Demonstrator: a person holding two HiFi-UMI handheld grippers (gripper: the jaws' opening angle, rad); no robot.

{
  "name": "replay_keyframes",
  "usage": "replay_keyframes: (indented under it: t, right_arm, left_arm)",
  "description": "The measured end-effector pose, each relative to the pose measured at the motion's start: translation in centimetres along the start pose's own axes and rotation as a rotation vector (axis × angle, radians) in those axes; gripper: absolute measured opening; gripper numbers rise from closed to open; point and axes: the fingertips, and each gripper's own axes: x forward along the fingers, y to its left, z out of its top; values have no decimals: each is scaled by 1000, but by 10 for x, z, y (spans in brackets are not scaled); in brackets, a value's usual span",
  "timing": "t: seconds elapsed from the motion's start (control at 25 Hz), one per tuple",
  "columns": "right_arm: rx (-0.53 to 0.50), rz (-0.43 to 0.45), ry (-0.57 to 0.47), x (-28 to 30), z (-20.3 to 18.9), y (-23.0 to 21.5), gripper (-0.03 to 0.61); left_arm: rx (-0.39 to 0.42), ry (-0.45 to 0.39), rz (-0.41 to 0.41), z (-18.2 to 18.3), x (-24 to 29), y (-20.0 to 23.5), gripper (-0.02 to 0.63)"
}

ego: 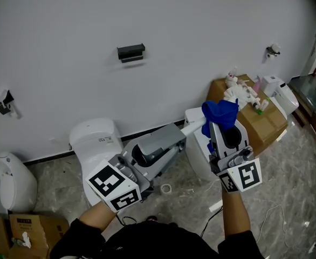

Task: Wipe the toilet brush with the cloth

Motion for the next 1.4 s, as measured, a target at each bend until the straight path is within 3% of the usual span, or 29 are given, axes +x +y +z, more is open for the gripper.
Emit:
replay_keyframes:
  t: [0.84, 1.16, 1.4]
  right_arm:
    - [-31, -86, 42, -11, -6, -36, 81]
    - [-39, -101, 48, -10, -8, -48, 81]
    - [-43, -110, 58, -10, -11, -55, 81]
  left_arm:
    - [-10, 11, -4, 2, -7, -11, 164]
    - [-56, 11, -5, 6, -10, -10, 164]
    - [-5, 15, 6, 8, -9, -12, 164]
